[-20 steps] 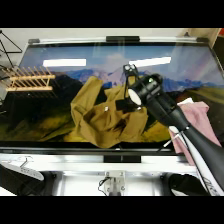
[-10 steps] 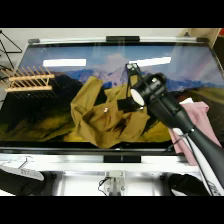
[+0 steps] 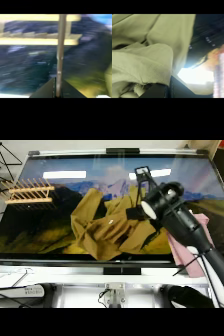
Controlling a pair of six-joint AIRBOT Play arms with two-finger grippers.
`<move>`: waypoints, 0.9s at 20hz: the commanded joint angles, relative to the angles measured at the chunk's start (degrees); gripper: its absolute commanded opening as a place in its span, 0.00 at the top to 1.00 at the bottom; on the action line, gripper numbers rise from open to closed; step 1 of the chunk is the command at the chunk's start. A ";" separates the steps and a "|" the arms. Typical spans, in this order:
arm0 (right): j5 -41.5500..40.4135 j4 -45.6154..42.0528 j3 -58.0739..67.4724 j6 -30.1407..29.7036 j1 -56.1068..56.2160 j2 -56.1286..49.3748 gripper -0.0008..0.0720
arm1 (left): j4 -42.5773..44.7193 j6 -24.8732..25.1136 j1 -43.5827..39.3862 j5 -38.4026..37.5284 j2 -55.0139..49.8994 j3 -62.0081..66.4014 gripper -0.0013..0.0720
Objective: Fold the shirts.
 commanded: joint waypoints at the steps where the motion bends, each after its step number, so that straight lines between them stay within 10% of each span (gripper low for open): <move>1: -0.04 -0.28 0.04 -3.98 -4.20 0.26 0.91 | 5.05 -5.38 -17.16 -8.41 8.24 -0.57 0.94; 7: -0.07 5.42 0.04 -15.67 -14.71 0.26 0.91 | 21.00 -12.31 -51.23 -19.61 25.35 -19.04 0.94; 13: -0.22 5.38 0.07 -23.34 -18.25 0.57 0.91 | 20.59 -34.88 -77.53 -19.61 44.00 -45.35 0.94; 18: -2.25 10.27 0.07 -24.09 -18.23 1.44 0.90 | 18.91 -44.35 -97.83 -13.09 44.48 -59.69 0.94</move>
